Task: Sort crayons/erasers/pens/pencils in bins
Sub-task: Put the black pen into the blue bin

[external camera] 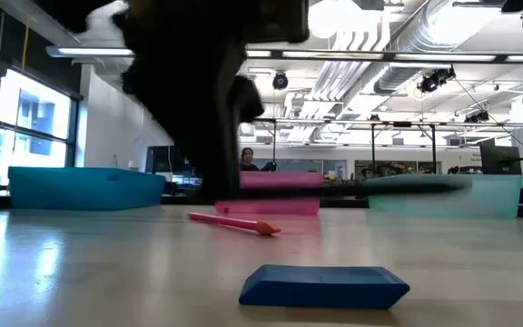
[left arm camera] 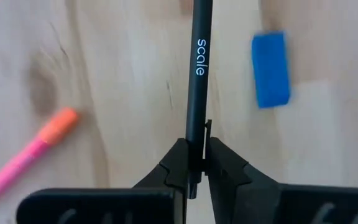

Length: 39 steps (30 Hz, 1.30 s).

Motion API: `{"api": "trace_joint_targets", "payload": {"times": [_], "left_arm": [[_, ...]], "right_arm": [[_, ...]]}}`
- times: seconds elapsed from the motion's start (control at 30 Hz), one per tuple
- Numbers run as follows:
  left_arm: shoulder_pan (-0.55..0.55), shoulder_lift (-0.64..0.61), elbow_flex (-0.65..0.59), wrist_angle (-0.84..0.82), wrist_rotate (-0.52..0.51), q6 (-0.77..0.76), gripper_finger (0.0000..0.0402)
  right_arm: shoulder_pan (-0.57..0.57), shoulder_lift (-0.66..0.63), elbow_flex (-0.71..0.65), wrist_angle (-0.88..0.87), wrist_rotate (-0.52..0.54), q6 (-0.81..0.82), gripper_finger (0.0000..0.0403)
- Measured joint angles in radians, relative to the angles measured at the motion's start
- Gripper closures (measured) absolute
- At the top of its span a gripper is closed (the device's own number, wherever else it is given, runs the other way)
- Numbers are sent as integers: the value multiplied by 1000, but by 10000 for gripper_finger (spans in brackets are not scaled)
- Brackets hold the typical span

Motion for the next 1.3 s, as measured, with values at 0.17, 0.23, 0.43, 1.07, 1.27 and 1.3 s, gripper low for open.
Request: {"api": "trace_joint_targets", "payload": {"times": [0.17, 0.23, 0.43, 1.07, 1.27, 1.3], "left_arm": [[29, -40, 1, 15, 3, 17, 384], [40, -64, 1, 18, 3, 17, 384], [71, -115, 3, 81, 3, 29, 384], [127, -456, -230, 405, -44, -19, 384], [137, -523, -372, 630, -64, -99, 384], [138, -525, -382, 678, -64, -105, 384]], "right_arm": [[11, 0, 0, 71, -3, -47, 236], [12, -1, 0, 106, -3, -75, 236], [14, -25, 0, 197, 15, -172, 236], [62, -201, 1, 337, 258, -489, 236], [43, -175, 2, 375, 286, -583, 236], [39, -171, 2, 377, 301, -585, 236]]}}
